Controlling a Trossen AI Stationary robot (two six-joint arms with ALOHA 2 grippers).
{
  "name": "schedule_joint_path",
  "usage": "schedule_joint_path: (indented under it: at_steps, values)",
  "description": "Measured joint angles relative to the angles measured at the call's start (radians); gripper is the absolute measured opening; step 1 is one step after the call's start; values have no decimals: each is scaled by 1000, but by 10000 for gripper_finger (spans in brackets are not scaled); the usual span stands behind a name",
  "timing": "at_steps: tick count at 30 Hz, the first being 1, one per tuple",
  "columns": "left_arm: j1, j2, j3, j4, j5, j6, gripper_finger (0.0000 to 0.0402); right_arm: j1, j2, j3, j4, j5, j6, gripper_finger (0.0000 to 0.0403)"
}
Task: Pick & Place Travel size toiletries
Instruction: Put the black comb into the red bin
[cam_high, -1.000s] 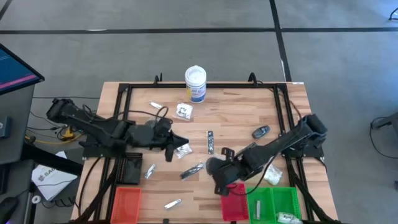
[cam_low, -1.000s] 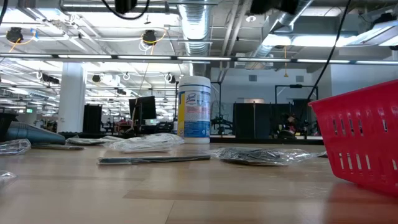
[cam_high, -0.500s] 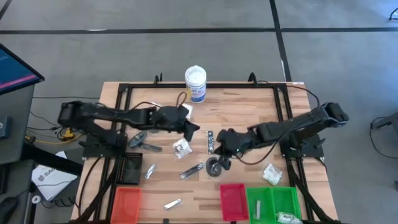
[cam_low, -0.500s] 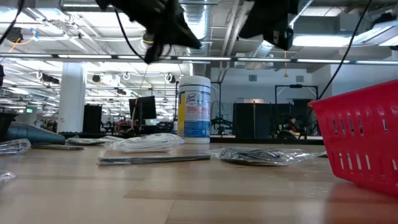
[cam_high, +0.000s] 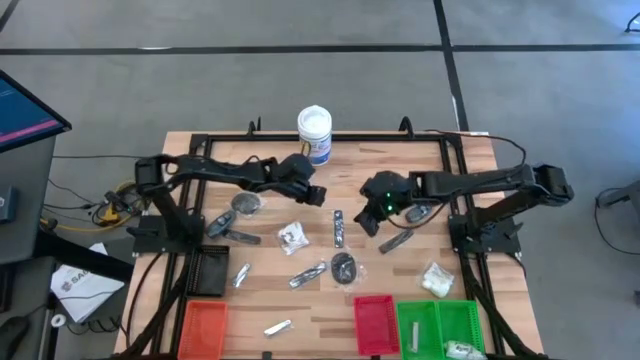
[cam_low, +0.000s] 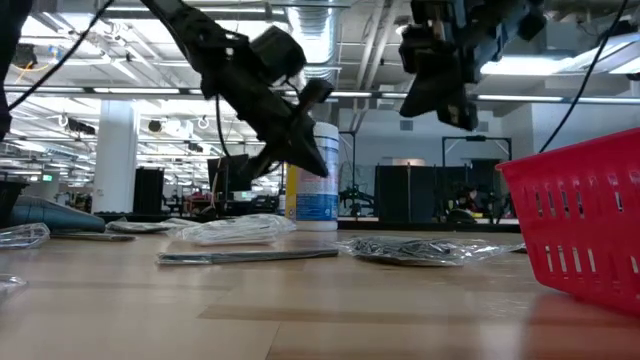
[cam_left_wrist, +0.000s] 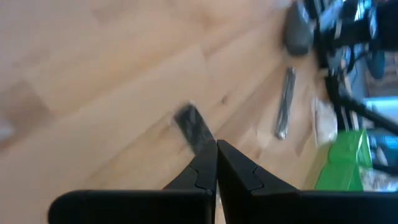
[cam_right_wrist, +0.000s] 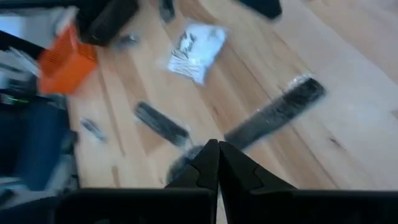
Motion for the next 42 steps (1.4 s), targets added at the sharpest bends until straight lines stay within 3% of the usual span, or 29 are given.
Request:
schedule_joint_path:
  at_steps: [3,7,17,22,35,42]
  values:
    - [-20,63,37,0,39,9,0,-35,0,-48,138,-85,13,0]
    - [-44,127,82,-6,39,5,0,-48,0,-60,174,-95,40,0]
    - [-66,206,145,-178,-53,111,0,-62,0,-60,118,-35,41,0]
    - [-86,245,168,-182,-93,160,0,-57,0,-60,64,-26,43,0]
    - [-94,303,263,-196,-119,252,0,-9,-33,-62,-78,23,44,0]
    - [-116,399,396,-281,-49,344,0,10,-34,-60,-75,47,44,0]
